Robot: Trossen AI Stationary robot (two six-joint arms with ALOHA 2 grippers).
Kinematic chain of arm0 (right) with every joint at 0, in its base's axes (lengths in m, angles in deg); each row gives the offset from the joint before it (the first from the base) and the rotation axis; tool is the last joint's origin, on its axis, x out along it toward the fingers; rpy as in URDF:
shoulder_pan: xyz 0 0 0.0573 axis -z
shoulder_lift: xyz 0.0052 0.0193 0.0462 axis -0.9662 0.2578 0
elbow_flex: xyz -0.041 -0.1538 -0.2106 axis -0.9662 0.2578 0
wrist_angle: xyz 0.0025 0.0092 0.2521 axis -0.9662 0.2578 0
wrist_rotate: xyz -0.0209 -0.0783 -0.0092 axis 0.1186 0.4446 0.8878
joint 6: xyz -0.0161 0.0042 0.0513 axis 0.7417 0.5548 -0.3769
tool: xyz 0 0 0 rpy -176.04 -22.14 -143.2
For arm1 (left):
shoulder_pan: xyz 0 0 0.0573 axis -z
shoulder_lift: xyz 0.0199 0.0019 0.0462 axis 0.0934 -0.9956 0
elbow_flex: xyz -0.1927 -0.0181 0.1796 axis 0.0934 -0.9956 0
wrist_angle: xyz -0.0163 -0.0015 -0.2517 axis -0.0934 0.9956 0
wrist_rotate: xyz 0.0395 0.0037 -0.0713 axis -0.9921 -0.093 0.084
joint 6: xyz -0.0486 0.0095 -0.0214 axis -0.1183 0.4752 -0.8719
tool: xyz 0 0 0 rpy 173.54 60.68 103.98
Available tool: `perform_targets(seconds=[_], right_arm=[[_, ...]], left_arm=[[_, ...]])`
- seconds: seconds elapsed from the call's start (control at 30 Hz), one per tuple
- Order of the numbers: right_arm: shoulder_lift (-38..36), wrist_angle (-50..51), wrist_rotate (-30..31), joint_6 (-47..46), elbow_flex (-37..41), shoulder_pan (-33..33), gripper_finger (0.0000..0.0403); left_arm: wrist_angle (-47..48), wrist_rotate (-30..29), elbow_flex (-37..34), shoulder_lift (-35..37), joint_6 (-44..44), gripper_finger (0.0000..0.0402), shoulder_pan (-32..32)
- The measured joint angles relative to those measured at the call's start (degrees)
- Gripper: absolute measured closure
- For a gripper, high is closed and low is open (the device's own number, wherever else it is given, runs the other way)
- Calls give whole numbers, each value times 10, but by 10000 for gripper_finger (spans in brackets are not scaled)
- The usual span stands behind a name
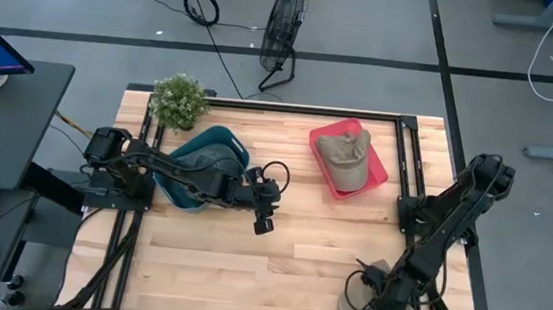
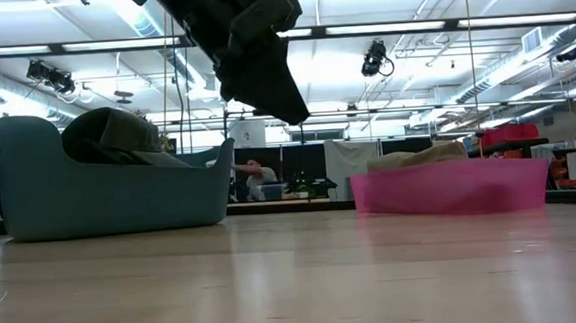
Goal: Pick & Place hat
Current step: Put the brown cap into the red bin
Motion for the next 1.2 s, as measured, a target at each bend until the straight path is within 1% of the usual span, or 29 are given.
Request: perform_targets(seconds=[0.07, 0.13, 0.23, 0.3, 0.4, 0.43, 0.5, 0.57, 0.7, 0.73, 0.8, 0.9, 1.0, 1.07, 1.13, 1.2], right_arm=[[8, 10, 12, 13, 0, 0, 254], [14, 29, 37, 30, 0, -2, 257], [17, 34, 51, 56, -1, -2, 278], [17, 27, 54, 79, -1, -1, 308], [17, 13, 61, 105, -1, -1, 372], [17, 10, 62, 114, -1, 0, 386], [16, 0, 60, 132, -1, 0, 391], [10, -4, 46, 173, -5, 2, 391], [-16, 21, 44, 316, -41, 13, 398], [-22, 44, 51, 351, -55, 18, 398], [-32, 119, 86, 437, -92, 28, 398], [-40, 248, 157, 602, -159, 42, 400], [-41, 385, 242, 791, -222, 53, 400], [-41, 463, 301, 894, -254, 63, 400], [-41, 544, 353, 958, -278, 79, 400], [-41, 622, 380, 995, -289, 105, 400]], left_arm=[[-2, 0, 0, 0, 0, 264, 1], [-3, 0, 0, 0, 0, 264, 2], [-3, 0, 0, 0, 0, 264, 3], [-3, 0, 0, 0, 0, 264, 3], [-3, 0, 0, 0, 0, 264, 2], [-3, 0, 0, 0, 0, 264, 2], [-3, 0, 0, 0, 1, 264, 3], [-3, 0, 0, 0, 1, 264, 2], [-3, 0, 0, 0, 1, 264, 1], [-3, 0, 0, 0, 1, 264, 1], [-3, 0, 0, 0, 1, 264, 1], [-3, 0, 0, 0, 1, 264, 1], [-3, 0, 0, 0, 1, 264, 1], [-3, 0, 0, 0, 1, 264, 1], [-3, 0, 0, 0, 1, 264, 1], [-3, 0, 0, 0, 1, 264, 1]])
